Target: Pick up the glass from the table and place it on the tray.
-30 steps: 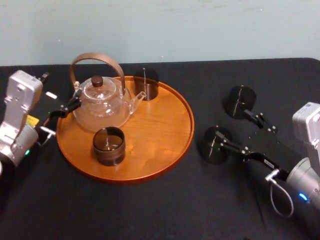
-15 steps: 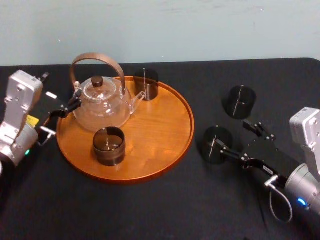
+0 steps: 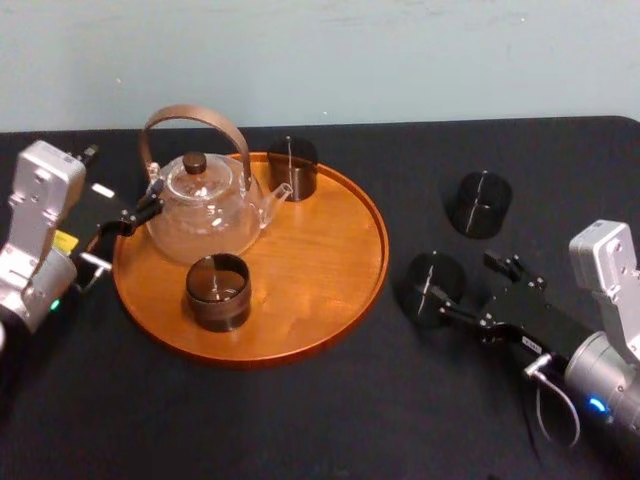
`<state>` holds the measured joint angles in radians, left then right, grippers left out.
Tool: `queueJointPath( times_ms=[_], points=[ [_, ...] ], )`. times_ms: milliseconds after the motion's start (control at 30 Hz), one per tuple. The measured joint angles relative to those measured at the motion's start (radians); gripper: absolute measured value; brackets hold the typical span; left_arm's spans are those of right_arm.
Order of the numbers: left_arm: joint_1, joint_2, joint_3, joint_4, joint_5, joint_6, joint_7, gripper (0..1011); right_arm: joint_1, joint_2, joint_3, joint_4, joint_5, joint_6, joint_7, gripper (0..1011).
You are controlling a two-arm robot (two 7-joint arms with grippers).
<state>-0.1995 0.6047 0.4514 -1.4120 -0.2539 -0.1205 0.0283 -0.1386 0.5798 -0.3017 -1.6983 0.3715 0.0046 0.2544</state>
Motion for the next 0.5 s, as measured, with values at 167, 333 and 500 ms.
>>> queueJointPath(
  times_ms=[167,333,500],
  points=[
    [0.0,0.0,0.0,0.0,0.0,0.0,0.0,1001,0.013,-0.017,0.001,0.029,-0.004,0.005,0.018,1007],
    [0.0,0.0,0.0,0.0,0.0,0.0,0.0,1001,0.027,-0.036,0.002,0.062,-0.007,0.007,0.04,1007],
    [0.0,0.0,0.0,0.0,0.0,0.0,0.0,1001,0.035,-0.048,0.005,0.082,-0.012,0.008,0.06,1007]
  ],
)
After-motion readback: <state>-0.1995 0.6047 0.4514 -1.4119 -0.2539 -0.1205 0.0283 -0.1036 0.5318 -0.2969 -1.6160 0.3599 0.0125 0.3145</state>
